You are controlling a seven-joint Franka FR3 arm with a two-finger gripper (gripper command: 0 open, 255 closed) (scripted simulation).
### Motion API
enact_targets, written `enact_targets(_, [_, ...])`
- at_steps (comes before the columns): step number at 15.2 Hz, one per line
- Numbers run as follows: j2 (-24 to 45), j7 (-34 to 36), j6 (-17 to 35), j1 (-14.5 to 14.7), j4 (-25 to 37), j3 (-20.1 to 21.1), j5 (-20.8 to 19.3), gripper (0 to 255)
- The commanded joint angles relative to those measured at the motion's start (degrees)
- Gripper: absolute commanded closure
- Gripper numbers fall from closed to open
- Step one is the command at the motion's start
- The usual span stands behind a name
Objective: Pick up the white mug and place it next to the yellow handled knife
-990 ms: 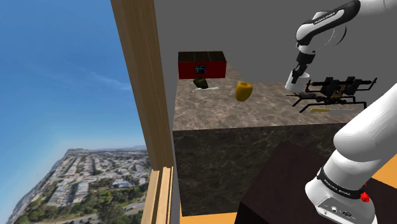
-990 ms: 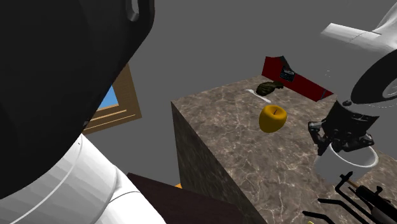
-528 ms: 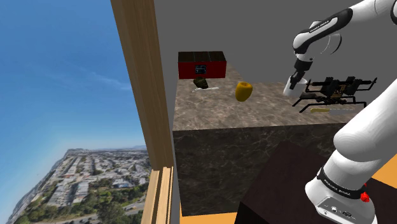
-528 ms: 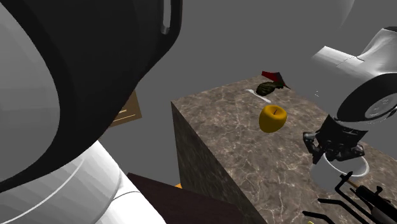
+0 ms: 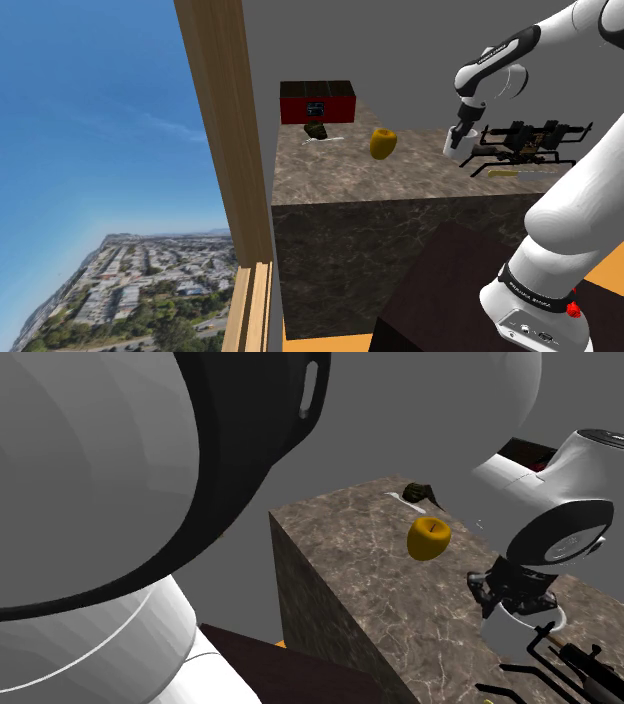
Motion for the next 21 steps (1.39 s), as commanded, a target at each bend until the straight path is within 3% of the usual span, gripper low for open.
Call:
enact_targets(1, [1.3,-0.5,1.8,-0.2,-1.2,-0.4,0.6,255])
enact_targets(11, [2.3,-1.1,3.3,-0.4,-1.8,-0.3,1.4,255])
enact_targets(12, [2.4,-1.2,3.5,-0.4,-1.9,-0.3,1.4,0])
enact_targets(17, [2.3,-1.1,3.3,-0.4,-1.8,-0.3,1.4,0])
enact_targets(21, [-3.0,1.4,-4.1,-0.8,0.9,0.3,-2.1,0])
